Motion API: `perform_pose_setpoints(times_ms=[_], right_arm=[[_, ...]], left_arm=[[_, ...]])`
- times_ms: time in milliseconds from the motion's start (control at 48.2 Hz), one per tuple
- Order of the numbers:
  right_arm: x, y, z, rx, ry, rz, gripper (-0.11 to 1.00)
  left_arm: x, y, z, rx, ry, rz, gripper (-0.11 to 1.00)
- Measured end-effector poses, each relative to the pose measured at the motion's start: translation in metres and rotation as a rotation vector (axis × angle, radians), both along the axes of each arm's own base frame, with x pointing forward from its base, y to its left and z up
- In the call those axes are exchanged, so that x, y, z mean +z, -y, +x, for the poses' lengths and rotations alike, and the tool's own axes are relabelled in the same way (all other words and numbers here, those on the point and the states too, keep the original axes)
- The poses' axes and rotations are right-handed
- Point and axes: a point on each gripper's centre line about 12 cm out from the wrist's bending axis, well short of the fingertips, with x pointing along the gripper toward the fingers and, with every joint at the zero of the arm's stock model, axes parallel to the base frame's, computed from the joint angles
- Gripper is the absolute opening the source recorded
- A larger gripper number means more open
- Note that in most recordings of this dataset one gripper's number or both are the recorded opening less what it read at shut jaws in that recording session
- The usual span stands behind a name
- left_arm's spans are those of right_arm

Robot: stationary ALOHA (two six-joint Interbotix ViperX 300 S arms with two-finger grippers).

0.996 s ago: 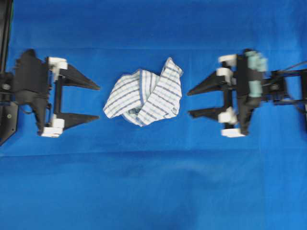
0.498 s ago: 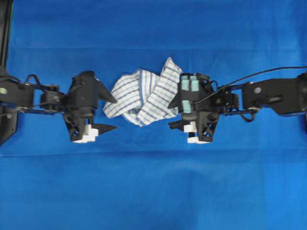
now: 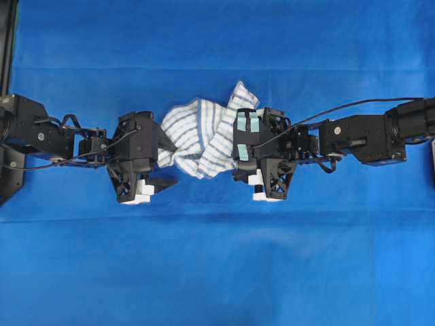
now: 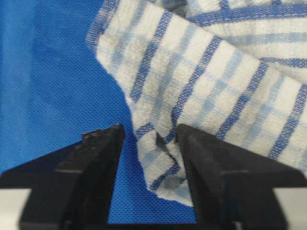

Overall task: Lift the towel with both arms.
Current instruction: 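Close both grippers on opposite sides of the towel, then lift the towel upward with both grippers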

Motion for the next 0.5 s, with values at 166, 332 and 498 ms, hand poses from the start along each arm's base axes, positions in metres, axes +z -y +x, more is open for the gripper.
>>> perform_pose_setpoints(times_ms=[166,332,498], right_arm=[[-0.001,0.004,-0.001,-0.011,-0.003,0.0,0.09],[-0.001,0.009,-0.001,-0.02,-0.006,-0.001,0.02],[0.006,0.009,-0.002,-0.023,-0.011,0.0,0.02]], left_arm=[[0.001,-0.015,0.002,0.049,0.002,-0.002,0.4],[0.003,-0.029,0.005,0.086,-0.019,0.002,0.03],[0.01,-0.031,0.01,0.097,-0.069,-0.01,0.03]])
